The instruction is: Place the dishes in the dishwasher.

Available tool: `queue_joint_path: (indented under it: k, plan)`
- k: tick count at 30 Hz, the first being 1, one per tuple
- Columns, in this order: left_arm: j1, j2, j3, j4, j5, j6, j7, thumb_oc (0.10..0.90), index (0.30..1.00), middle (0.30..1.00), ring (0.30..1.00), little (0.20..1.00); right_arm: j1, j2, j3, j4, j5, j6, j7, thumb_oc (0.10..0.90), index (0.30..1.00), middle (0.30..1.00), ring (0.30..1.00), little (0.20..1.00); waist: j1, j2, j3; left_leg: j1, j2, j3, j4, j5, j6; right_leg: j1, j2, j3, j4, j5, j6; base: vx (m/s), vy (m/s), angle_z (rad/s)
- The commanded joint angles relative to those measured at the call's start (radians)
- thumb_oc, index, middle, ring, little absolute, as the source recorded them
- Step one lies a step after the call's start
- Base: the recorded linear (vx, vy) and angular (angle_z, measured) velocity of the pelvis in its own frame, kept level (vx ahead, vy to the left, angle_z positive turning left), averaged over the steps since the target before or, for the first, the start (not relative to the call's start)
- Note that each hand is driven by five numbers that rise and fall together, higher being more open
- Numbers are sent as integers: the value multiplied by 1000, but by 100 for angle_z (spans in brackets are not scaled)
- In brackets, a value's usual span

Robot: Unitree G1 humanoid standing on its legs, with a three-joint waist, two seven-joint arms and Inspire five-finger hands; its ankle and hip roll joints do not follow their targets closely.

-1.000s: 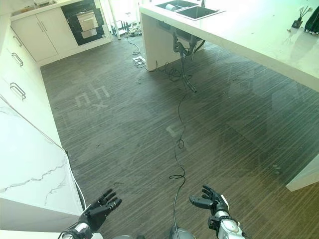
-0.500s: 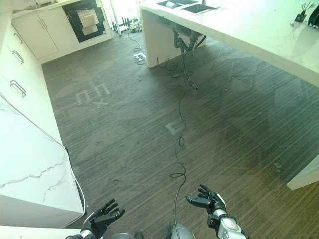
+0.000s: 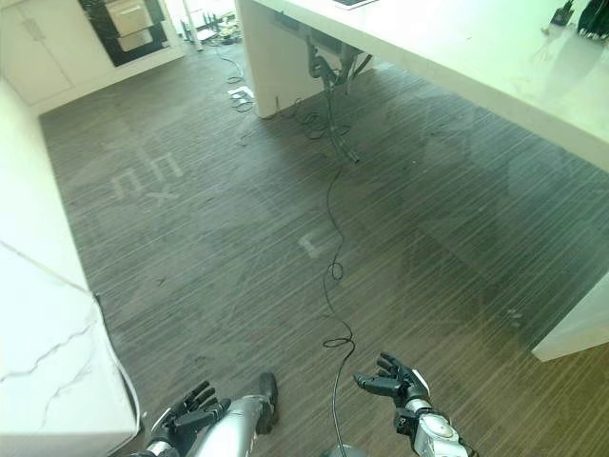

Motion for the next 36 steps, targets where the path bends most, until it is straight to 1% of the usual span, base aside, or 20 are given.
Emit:
queue_joint_path:
  k: [1, 2, 4, 5, 6, 9, 12, 14, 15, 16, 18, 19, 20, 24, 25, 28, 29, 33, 34, 36]
  plan:
    - [-28, 86, -69, -110, 21, -63, 8, 800, 900, 900, 900, 900, -43, 9, -25, -150, 1, -113, -27, 800, 900, 900, 900, 900, -15, 20, -24, 16, -5, -92, 63, -224, -79, -16, -61, -10, 207, 347, 117, 116, 274, 50]
    - [-29, 93, -79, -126, 25, -56, 24, 800, 900, 900, 900, 900, -43, 12, -24, -165, -2, -112, -35, 800, 900, 900, 900, 900, -20, 27, -20, 32, -19, -106, 63, -238, -65, -76, -63, -1, 314, 391, 124, 103, 261, 89]
    - [-33, 100, -106, -152, 6, -43, 53, 800, 900, 900, 900, 900, -55, 13, -9, -164, -2, -119, -34, 800, 900, 900, 900, 900, -38, 46, -5, 67, -23, -122, 63, -266, -51, -210, -72, -4, 435, 380, 100, 231, 212, 59]
    - [-35, 98, -119, -168, -10, -37, 57, 800, 900, 900, 900, 900, -57, 8, 0, -164, 2, -134, -40, 800, 900, 900, 900, 900, -71, 59, 13, 103, -19, -147, 63, -277, -54, -322, -36, -20, 402, 302, 65, 331, 17, 19]
    - [-35, 99, -120, -180, 6, -27, 51, 800, 900, 900, 900, 900, -51, 2, -3, -172, 22, -132, -48, 800, 900, 900, 900, 900, -92, 56, 23, 121, -23, -166, 63, -284, -59, -362, -10, -16, 295, 293, 60, 413, -80, 35]
    - [-37, 111, -119, -216, 45, 22, 37, 800, 900, 900, 900, 900, -20, -19, -37, -196, 65, -119, -40, 800, 900, 900, 900, 900, -140, 31, 50, 190, -48, -214, 63, -318, -74, -405, -7, -33, -63, 368, 67, 439, -163, 132]
    - [-43, 98, -134, -186, 69, 16, 56, 800, 900, 900, 900, 900, 9, -16, -71, -183, 61, -141, -5, 800, 900, 900, 900, 900, -174, 17, 52, 270, -77, -271, 63, -376, -78, -531, -45, -6, -63, 369, 86, 479, -170, 133]
    - [-31, 76, -136, -134, 83, 12, 44, 800, 900, 900, 900, 900, 10, -23, -56, -181, 111, -152, -20, 800, 900, 900, 900, 900, -182, 23, 0, 403, -56, -278, 63, -408, -125, -417, -3, 33, -63, 282, 15, 969, -294, -2]
    - [-28, 75, -135, -129, 93, 10, 47, 800, 900, 900, 900, 900, 6, -27, -54, -184, 108, -149, -21, 800, 900, 900, 900, 900, -182, 24, -7, 433, -48, -269, 63, -355, -146, -403, 2, 42, -63, 265, 7, 945, -248, 7]
    - [-27, 70, -132, -124, 107, 3, 46, 800, 900, 900, 900, 900, -2, -37, -49, -191, 114, -148, -24, 800, 900, 900, 900, 900, -169, 6, -11, 463, -38, -247, 63, -177, -184, -370, -1, 72, -63, 234, -7, 446, -153, 3]
    - [-22, 62, -132, -129, 91, -5, 32, 800, 900, 900, 900, 900, -6, -68, -49, -200, 117, -173, -23, 800, 900, 900, 900, 900, -140, -14, 15, 239, -43, -224, 456, -84, -220, -289, -9, 108, -63, 187, -39, 377, -153, -4]
    - [-23, 64, -132, -134, 93, 5, 31, 800, 900, 900, 900, 900, -5, -71, -56, -206, 118, -174, -21, 800, 900, 900, 900, 900, -135, -19, 17, 176, -41, -212, 508, -64, -222, -278, -13, 109, -63, 178, -46, 373, -94, -41]
    - [-29, 66, -131, -137, 109, 23, 15, 800, 900, 900, 900, 900, -5, -82, -70, -221, 140, -180, -17, 800, 900, 900, 900, 900, -112, -17, 37, 42, -37, -186, 506, -85, -206, -236, -3, 106, -63, 151, -54, 372, -24, -40]
    - [-18, 65, -125, -109, 122, 7, 1, 800, 900, 900, 900, 900, -19, -81, -63, -234, 134, -179, -24, 800, 900, 900, 900, 900, -83, -17, 37, 48, -34, -138, 196, -88, -188, -201, 1, 113, -63, 108, -37, 382, 144, -36]
    - [-1, 61, -120, -93, 119, -13, -13, 800, 900, 900, 900, 900, -27, -77, -52, -252, 121, -159, -43, 800, 900, 900, 900, 900, -66, 11, 43, -6, -6, -146, 63, -87, -198, -164, 30, 122, -63, 76, -27, 513, 329, -61]
    - [30, 52, -115, -98, 133, -28, -24, 800, 900, 900, 900, 900, -27, -75, -28, -267, 122, -141, -67, 800, 900, 900, 900, 900, -25, 46, 44, -191, 43, -204, 63, -66, -227, -107, 67, 163, -63, 36, -24, 559, 418, -95]
    - [32, 55, -107, -94, 112, -44, -27, 800, 900, 900, 900, 900, -35, -81, -20, -263, 112, -130, -58, 800, 900, 900, 900, 900, -25, 42, 40, -173, 55, -162, 63, -72, -215, -79, 34, 150, -63, 13, -5, 656, 632, -123]
    - [4, 61, -102, -72, 145, -31, -19, 800, 900, 900, 900, 900, -23, -60, -38, -207, 108, -121, -38, 800, 900, 900, 900, 900, -25, 33, 11, -97, 28, -153, 63, -100, -186, 19, 10, 147, -63, -18, 16, 406, 352, -93]
    - [-5, 67, -105, -72, 154, -25, -19, 800, 900, 900, 900, 900, -20, -52, -40, -195, 103, -127, -36, 800, 900, 900, 900, 900, -28, 29, 3, -78, 20, -148, 63, -115, -173, 36, 3, 140, -63, 10, 25, 319, 272, -67]
    - [-24, 87, -121, -81, 156, -9, -17, 800, 900, 900, 900, 900, -15, -32, -39, -184, 102, -142, -40, 800, 900, 900, 900, 900, -45, 34, -14, -27, -10, -158, 63, -160, -130, 86, -10, 105, -63, 193, 60, 300, 318, 28]
